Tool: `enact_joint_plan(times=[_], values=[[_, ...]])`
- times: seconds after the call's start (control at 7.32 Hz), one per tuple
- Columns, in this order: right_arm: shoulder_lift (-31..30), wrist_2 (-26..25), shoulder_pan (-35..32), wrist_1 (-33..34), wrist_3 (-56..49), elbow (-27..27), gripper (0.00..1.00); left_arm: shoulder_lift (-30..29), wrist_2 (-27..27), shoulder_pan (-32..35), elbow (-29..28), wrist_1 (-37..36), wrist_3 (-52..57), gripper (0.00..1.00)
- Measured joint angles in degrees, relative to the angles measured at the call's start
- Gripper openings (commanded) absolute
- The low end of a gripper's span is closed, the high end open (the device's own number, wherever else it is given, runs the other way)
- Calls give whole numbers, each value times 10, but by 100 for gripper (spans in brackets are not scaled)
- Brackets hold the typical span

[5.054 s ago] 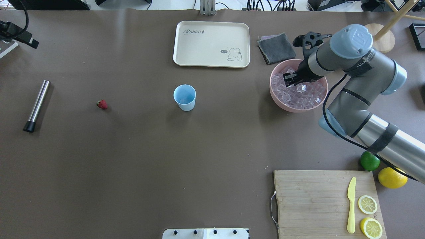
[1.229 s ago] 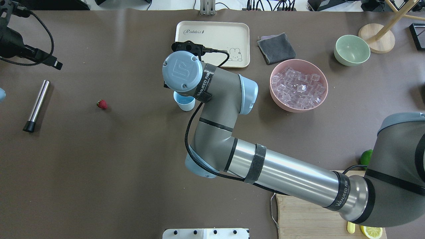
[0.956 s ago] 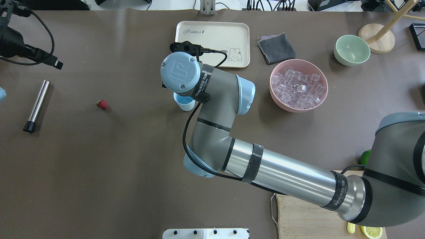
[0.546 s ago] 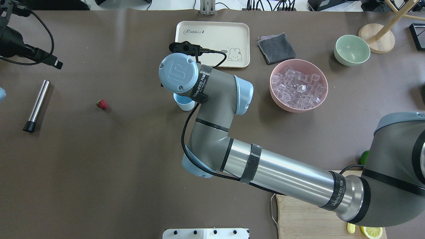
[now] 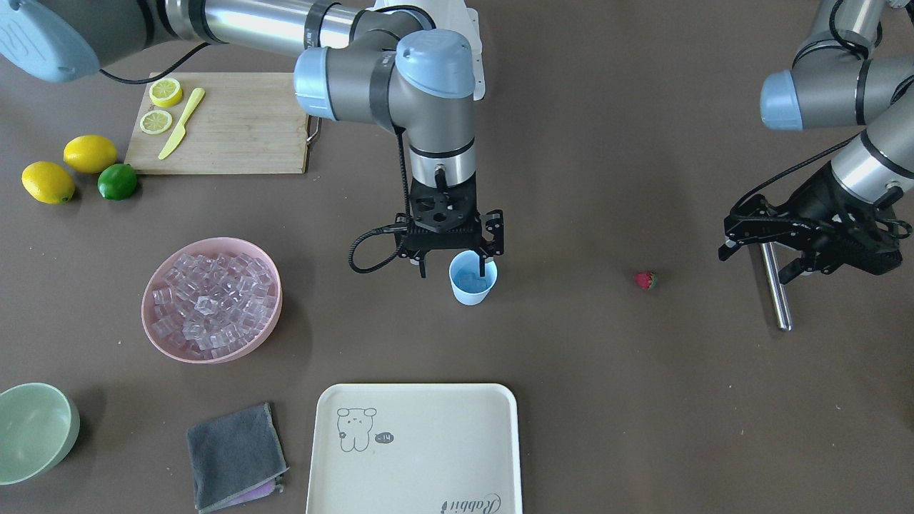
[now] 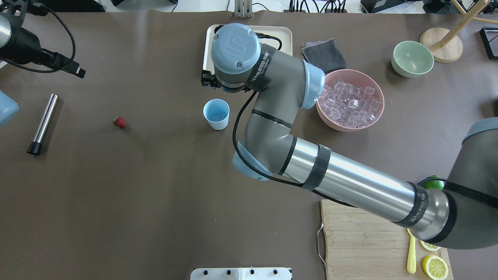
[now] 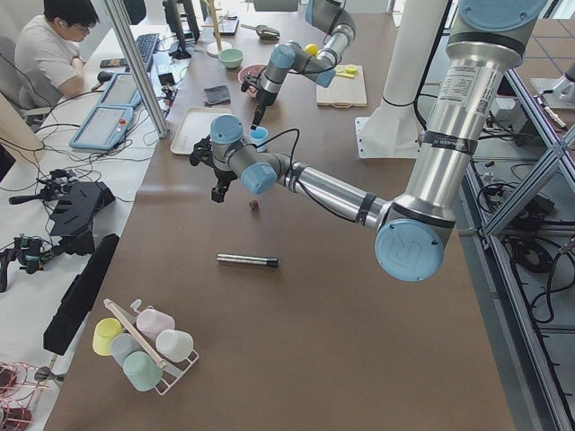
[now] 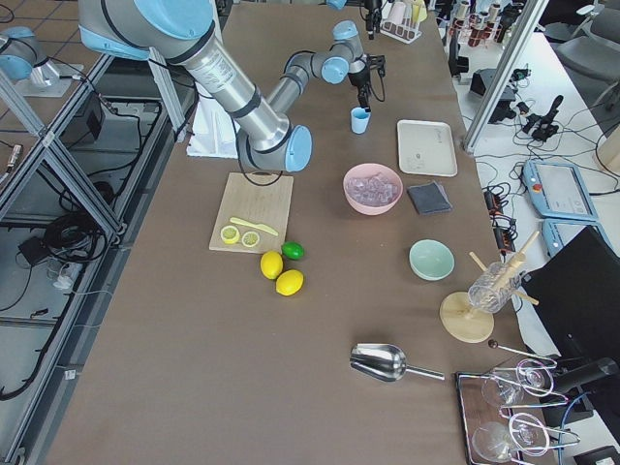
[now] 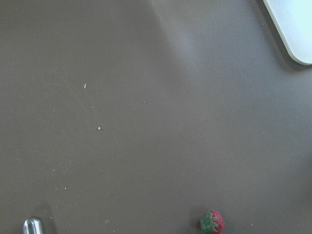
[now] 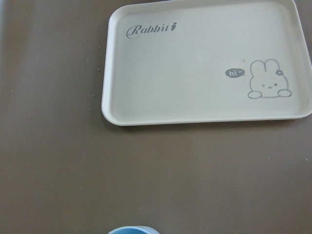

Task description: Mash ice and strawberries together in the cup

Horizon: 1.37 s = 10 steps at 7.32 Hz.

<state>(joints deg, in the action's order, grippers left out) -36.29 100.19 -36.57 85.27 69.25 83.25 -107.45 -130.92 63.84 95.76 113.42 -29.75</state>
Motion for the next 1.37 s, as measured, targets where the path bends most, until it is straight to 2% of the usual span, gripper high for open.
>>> enact_joint_plan(times=[0.41,0.68,0.96,1.09,1.37], values=[[-156,162,-149,54,-186,148,88,-8,75,-78,5,4,-43,98],[-307,244,-254,57,-327,249,88,12,107,-113,-2,11,-57,98],[-438,326,-376,58,-500,286,92,15,128,-137,-24,25,-69,98],[-491,341,-422,58,-590,286,92,14,134,-142,-36,29,-72,98],[-548,348,-473,59,-691,267,91,1,136,-146,-67,32,-74,98]])
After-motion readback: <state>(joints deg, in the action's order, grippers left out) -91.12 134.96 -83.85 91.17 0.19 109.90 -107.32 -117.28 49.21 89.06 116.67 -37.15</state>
